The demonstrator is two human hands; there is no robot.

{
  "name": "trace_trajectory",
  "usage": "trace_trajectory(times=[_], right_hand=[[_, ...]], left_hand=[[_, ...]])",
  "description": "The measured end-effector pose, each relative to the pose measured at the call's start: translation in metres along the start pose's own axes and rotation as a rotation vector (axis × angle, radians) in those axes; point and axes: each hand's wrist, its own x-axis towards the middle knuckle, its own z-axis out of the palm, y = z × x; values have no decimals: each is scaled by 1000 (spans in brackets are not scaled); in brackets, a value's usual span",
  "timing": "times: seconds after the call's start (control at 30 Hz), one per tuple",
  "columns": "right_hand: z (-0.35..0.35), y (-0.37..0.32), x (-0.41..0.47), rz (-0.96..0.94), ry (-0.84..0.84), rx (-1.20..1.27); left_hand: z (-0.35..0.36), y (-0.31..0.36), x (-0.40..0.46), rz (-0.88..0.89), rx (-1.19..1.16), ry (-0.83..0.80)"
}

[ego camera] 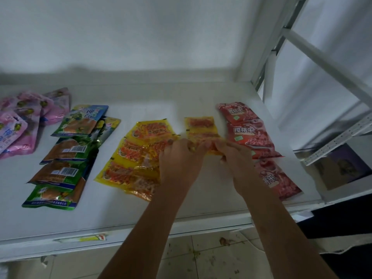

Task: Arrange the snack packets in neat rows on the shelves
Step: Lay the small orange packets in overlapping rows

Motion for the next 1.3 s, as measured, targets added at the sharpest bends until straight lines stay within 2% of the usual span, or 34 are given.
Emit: trace_trajectory(times=[0.1,0.37,0.63,0.8,1.0,1.17,1.3], right_hand=[[-1,4,1,-2,-21,-34],[-7,15,2,-90,-52,-73],[-2,-2,11,96,-81,-95],[-4,2,14,52,-124,45],[-10,8,14,43,-167,107],[-12,8,12,78,-176,136],[-9,10,10,38,-148,145]], left_hand=[[-1,8,3,-117,-252,18],[5,3,3,-72,-248,8],[-7,-1,-5,-66,-340,-50],[-9,1,-11,-85,-289,-145],[-13,22,-1,-266,-590,-162],[2,9,8,-101,-536,-59],[7,0,12,-28,-468,-39]])
